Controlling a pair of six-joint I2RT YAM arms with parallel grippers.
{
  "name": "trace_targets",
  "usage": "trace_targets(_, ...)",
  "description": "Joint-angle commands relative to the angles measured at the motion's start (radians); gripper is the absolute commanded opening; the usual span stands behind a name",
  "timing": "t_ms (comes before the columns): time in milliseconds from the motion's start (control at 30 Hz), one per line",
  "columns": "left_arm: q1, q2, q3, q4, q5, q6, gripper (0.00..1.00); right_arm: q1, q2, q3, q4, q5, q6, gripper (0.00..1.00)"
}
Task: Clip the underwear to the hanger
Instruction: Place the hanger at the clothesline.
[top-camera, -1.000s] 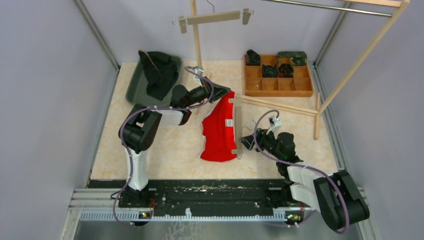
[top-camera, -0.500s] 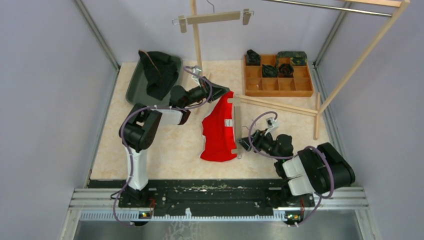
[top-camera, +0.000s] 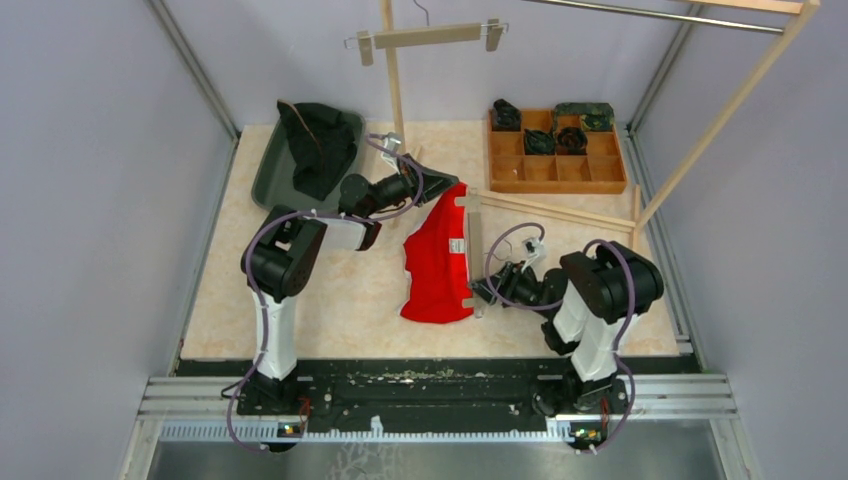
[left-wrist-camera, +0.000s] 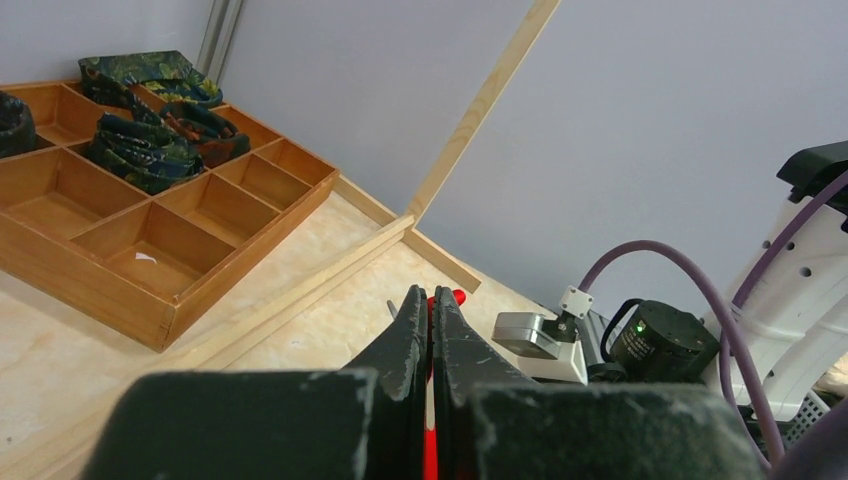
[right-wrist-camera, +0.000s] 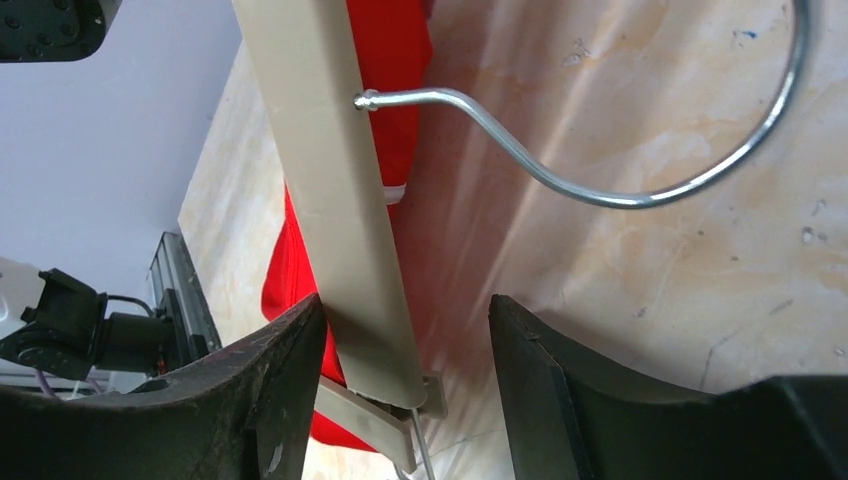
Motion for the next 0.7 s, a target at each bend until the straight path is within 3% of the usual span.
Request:
trace_targets(0, 0.007, -0.006, 0.017, 0.082, 0.003, -0.017, 0.0, 0.02, 0.007, 0.03, 0.208, -0.004, -0.015, 0.59)
trace_targets(167, 0.007, 0.002, 0.015, 0.105, 0.003, -0.037, 0.0, 0.023, 0.024, 0.053, 0.208, -0.008, -0.018, 0.46)
trace_targets(367, 0.01, -0.002, 0.004, 0.1, -0.001, -0.031, 0.0, 0.029, 0.018, 0.053, 0.209, 0.005, -0.028, 0.15)
trace_targets(667, 0.044, -0.006, -0.069, 0.125, -0.061, -0.038, 0.0, 0.029, -0.092, -0.016, 0.206, 0.041, -0.043, 0.06)
